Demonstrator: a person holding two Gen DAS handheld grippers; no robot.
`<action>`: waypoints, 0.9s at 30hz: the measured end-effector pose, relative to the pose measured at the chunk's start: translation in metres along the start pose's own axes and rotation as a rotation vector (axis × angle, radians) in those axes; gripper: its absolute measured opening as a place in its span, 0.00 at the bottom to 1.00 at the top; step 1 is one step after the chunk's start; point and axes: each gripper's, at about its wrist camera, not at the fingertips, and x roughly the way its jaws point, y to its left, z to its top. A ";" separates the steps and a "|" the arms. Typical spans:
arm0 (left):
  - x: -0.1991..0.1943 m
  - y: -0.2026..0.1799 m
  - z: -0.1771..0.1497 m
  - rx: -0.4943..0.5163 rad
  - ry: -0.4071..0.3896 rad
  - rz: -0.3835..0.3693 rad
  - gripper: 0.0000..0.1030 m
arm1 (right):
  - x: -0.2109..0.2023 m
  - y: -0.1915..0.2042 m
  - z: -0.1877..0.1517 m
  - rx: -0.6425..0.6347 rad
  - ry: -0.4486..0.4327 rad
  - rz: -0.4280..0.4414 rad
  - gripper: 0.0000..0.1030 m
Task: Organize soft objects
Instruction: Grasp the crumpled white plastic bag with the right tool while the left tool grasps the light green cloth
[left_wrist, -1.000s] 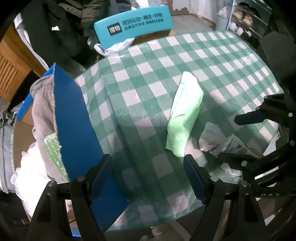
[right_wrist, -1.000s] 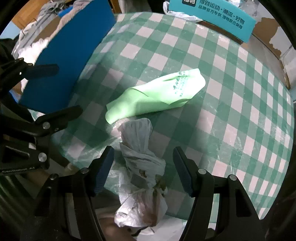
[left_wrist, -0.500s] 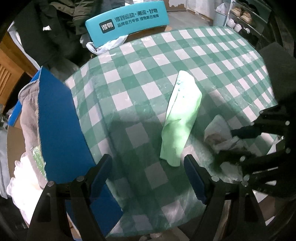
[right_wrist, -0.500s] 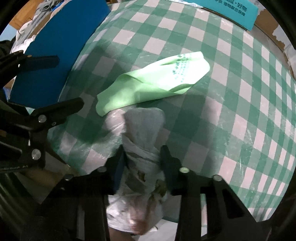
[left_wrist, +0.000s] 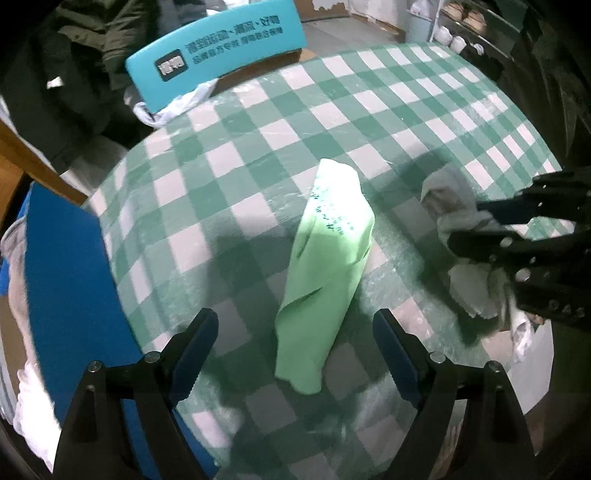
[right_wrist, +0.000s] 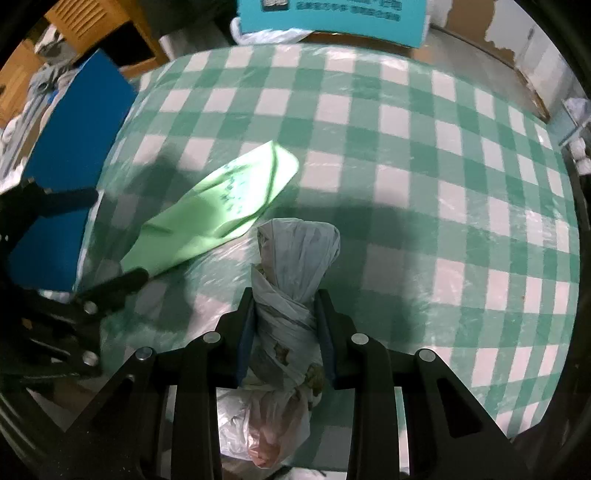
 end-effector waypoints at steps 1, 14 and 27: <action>0.004 -0.001 0.003 -0.002 0.005 -0.006 0.84 | -0.001 -0.005 0.001 0.013 -0.006 0.001 0.28; 0.038 -0.002 0.022 -0.075 0.042 -0.091 0.84 | -0.008 -0.025 0.011 0.081 -0.037 0.032 0.28; 0.033 -0.021 0.019 0.005 -0.025 -0.029 0.26 | -0.008 -0.028 0.010 0.115 -0.048 0.049 0.28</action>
